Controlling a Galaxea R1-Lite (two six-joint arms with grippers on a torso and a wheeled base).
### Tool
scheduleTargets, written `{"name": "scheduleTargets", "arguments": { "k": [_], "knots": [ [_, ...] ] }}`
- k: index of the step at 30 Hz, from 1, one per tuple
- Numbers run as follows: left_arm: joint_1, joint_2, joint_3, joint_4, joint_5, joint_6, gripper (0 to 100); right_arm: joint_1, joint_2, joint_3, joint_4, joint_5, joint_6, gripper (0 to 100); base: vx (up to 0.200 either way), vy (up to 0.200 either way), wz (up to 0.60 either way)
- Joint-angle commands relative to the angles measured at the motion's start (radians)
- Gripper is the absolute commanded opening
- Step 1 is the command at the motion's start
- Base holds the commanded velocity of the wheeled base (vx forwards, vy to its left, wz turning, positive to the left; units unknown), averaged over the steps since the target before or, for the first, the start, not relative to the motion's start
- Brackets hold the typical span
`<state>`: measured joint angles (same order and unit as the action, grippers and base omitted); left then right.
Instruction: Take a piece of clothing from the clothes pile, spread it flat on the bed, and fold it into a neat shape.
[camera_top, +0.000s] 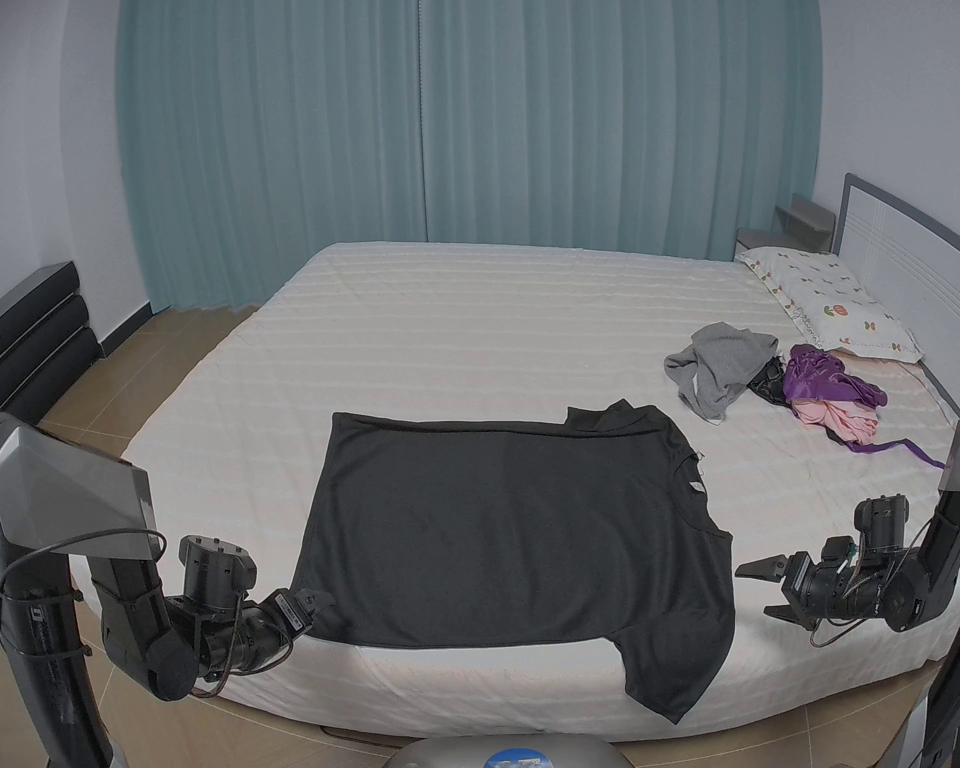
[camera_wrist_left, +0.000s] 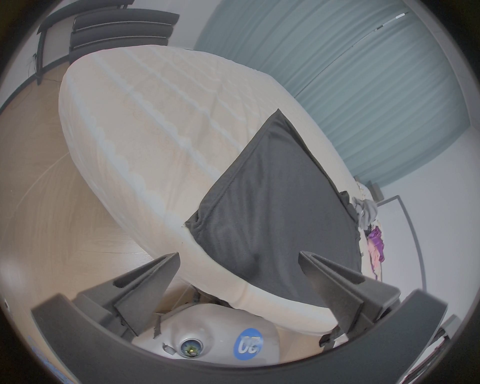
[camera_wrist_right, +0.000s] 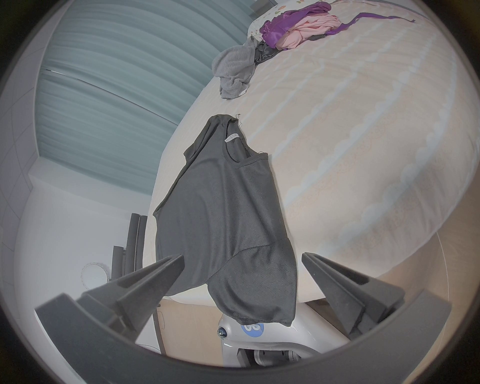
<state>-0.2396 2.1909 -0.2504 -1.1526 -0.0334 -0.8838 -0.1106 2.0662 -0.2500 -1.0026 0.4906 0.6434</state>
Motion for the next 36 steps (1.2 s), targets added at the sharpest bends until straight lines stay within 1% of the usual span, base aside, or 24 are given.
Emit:
{"name": "scheduleTargets", "arguments": {
  "k": [1,3,10,13,15,22,28,33,34,36],
  "knots": [
    [-0.001,0.05,0.005,-0.007,0.012,0.037,100,0.0,0.008,0.001,-0.001,0.0,0.001,100,0.0,0.0,0.0],
    [-0.001,0.066,-0.001,-0.012,0.02,0.078,100,0.0,0.008,0.001,-0.001,0.0,0.001,100,0.0,0.0,0.0],
    [0.005,0.098,-0.078,-0.001,0.021,0.097,100,0.006,0.002,0.001,-0.001,0.0,0.001,100,0.0,0.0,0.0],
    [0.019,0.121,-0.102,0.001,0.021,0.155,100,0.006,-0.001,-0.005,-0.002,0.0,0.002,100,0.0,0.0,0.0],
    [0.02,0.127,-0.102,-0.001,0.021,0.178,100,0.006,-0.003,-0.003,-0.004,0.0,0.002,100,0.0,0.0,0.0],
    [0.022,0.127,-0.099,0.001,0.021,0.181,100,0.006,-0.001,-0.005,-0.002,0.0,0.005,100,0.0,0.0,0.0],
    [0.04,0.139,-0.135,-0.001,0.021,0.181,100,0.008,-0.003,-0.005,-0.004,0.0,0.007,100,0.0,0.0,0.0],
    [0.04,0.139,-0.133,-0.001,0.021,0.181,100,0.008,-0.003,-0.006,-0.002,0.0,0.009,100,0.0,0.0,0.0],
    [0.042,0.139,-0.13,-0.001,0.021,0.181,0,0.006,-0.003,-0.006,-0.004,0.0,0.009,100,0.0,0.0,0.0],
    [0.042,0.138,-0.121,-0.003,0.023,0.18,0,0.006,-0.003,-0.006,-0.004,0.0,0.01,100,0.0,0.0,0.0]
  ]
}}
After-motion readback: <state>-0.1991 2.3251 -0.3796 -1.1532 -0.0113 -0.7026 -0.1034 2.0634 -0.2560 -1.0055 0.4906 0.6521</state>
